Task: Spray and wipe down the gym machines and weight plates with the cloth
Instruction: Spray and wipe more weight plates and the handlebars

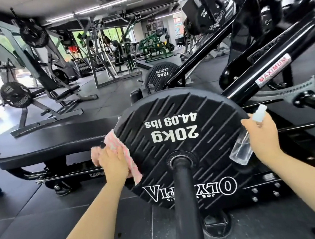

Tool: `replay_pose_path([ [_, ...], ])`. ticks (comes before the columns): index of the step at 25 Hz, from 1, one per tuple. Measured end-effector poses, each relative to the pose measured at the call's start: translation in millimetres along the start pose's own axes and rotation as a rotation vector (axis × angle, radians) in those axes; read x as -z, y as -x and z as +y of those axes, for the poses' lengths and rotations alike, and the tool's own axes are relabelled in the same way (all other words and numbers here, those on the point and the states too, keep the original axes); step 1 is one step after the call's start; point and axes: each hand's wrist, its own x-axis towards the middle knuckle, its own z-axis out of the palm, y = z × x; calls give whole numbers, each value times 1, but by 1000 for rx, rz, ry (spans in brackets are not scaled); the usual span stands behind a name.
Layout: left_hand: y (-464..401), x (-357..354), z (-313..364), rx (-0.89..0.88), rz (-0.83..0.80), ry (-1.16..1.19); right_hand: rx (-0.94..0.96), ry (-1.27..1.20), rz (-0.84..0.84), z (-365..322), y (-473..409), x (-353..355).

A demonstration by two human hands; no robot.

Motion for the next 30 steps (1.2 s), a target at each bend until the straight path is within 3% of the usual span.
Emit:
replay_pose_path([
  [3,-7,16,45,-186,87,8,210,284,-46,-44,5,-17],
  [6,-4,21,86,-469,152,-66,633,482,-308,-103,8,-65],
  [8,-6,19,99,-668,147,-85,765,623,-414,-126,10,-95],
  [12,-6,6,119,-873,136,-211,574,542,-400,-129,1,-117],
  [16,3,-6,126,-1092,143,-415,590,586,-239,-107,-10,-103],
  [19,19,-27,109,-1300,131,-424,542,524,-235,-101,-13,-92],
  [25,31,-15,61,-1577,-288,-650,529,458,-366,-90,-19,-77],
  [30,13,0,51,-1668,-356,-833,527,444,-393,-90,-20,-70],
])
